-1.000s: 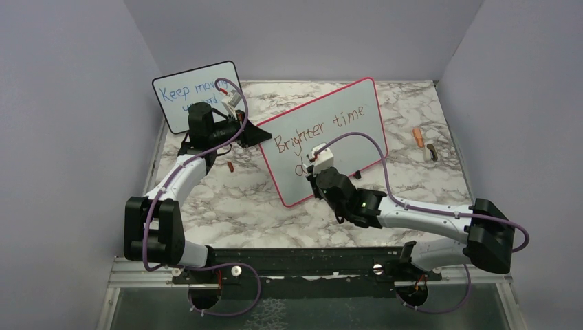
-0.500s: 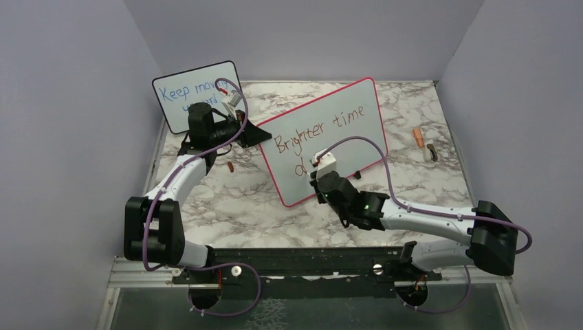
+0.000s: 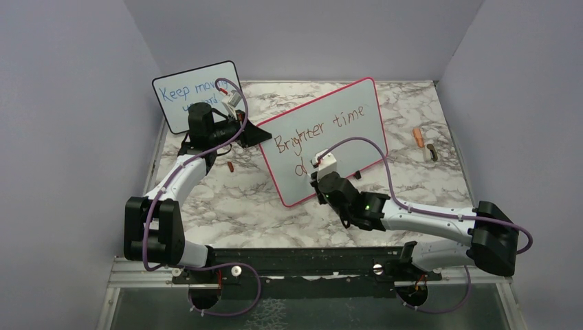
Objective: Write a sentence on the whiteboard
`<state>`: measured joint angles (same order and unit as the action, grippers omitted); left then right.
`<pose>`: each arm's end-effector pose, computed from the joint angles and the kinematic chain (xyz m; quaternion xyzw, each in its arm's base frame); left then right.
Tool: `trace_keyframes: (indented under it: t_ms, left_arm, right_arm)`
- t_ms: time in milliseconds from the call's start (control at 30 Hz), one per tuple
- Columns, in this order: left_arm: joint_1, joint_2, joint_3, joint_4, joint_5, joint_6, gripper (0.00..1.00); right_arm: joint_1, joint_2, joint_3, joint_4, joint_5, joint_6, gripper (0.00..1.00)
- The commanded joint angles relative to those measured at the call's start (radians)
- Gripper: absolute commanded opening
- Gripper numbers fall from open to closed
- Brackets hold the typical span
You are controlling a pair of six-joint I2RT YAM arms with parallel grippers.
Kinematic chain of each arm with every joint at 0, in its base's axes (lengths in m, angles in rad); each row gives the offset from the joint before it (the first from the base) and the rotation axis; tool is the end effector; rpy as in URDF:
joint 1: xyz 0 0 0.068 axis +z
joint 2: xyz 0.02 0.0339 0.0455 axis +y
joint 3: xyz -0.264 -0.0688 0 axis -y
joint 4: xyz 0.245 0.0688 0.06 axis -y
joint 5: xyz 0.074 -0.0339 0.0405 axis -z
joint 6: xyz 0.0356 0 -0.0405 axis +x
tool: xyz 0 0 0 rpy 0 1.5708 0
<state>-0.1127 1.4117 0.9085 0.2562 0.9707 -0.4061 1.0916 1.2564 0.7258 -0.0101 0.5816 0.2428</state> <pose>0.3077 -0.0644 0.2856 0.1817 0.7321 -0.4951 0.4311 0.1414 0.2297 0.2389 -0.2146 0.8179 0.0960 0.5251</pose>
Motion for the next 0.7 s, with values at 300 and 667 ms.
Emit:
trace_keyframes:
  t_ms: [300, 667]
  left_arm:
    - [-0.003, 0.026, -0.014, -0.079, -0.118, 0.078, 0.0]
    - [-0.003, 0.026, -0.014, -0.078, -0.116, 0.078, 0.0]
  right_arm:
    - [-0.006, 0.002, 0.006, 0.113, 0.045, -0.058, 0.01]
    - [-0.007, 0.016, 0.019, 0.14, 0.072, -0.083, 0.01]
